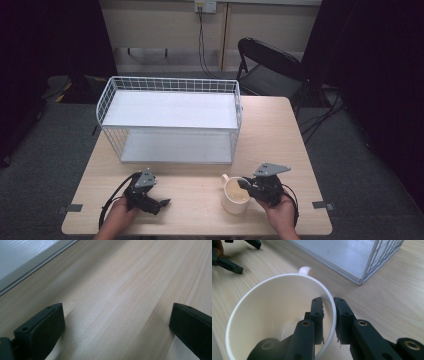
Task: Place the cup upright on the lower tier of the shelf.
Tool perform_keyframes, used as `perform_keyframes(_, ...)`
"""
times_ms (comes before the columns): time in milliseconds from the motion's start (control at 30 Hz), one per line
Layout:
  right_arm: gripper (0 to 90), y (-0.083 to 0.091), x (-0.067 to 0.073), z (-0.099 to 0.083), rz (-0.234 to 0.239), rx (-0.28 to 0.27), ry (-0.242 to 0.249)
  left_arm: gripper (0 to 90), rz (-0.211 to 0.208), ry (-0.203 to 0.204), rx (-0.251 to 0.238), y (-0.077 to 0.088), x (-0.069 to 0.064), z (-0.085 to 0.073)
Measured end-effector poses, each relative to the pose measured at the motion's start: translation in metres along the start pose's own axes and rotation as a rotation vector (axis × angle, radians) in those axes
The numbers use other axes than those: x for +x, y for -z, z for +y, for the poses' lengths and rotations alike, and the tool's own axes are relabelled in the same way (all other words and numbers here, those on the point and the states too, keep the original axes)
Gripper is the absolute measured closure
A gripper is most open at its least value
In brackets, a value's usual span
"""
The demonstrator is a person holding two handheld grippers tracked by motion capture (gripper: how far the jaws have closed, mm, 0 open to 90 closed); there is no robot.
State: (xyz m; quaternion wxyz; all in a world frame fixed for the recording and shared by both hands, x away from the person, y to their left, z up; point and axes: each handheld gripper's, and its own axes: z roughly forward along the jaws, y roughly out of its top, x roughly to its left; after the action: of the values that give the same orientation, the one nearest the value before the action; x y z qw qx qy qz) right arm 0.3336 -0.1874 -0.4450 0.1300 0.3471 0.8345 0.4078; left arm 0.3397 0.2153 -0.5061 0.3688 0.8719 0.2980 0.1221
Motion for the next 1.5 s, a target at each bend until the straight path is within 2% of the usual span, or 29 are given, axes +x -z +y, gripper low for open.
perform_keyframes(67, 81.6, 0.002, -0.001, 0.0, 0.002, 0.004, 0.007, 0.0, 0.0, 0.0, 0.0, 0.0, 0.0, 0.0)
perform_keyframes(133, 81.9, 0.002, -0.003, -0.001, 0.025, -0.003, -0.011, 0.0, 0.0, 0.0, 0.0, 0.0, 0.0, 0.0)
perform_keyframes(200, 81.9, 0.002, -0.003, -0.001, 0.028, -0.001, -0.012, 0.0, 0.0, 0.0, 0.0, 0.0, 0.0, 0.0)
perform_keyframes(267, 82.0, 0.004, -0.001, 0.0, 0.015, -0.009, 0.011, 0.0, 0.0, 0.0, 0.0, 0.0, 0.0, 0.0)
perform_keyframes(500, 82.0, 0.007, 0.0, 0.005, 0.027, -0.033, 0.002, 0.0, 0.0, 0.0, 0.0, 0.0, 0.0, 0.0)
perform_keyframes(1233, 82.0, -0.011, 0.007, 0.031, 0.025, -0.058, -0.013, 0.0, 0.0, -0.001, 0.001, 0.0, 0.0, 0.0)
perform_keyframes(1500, 82.0, -0.019, 0.011, 0.042, 0.009, -0.059, -0.013, 0.0, 0.0, 0.0, 0.0, 0.0, 0.0, 0.0)
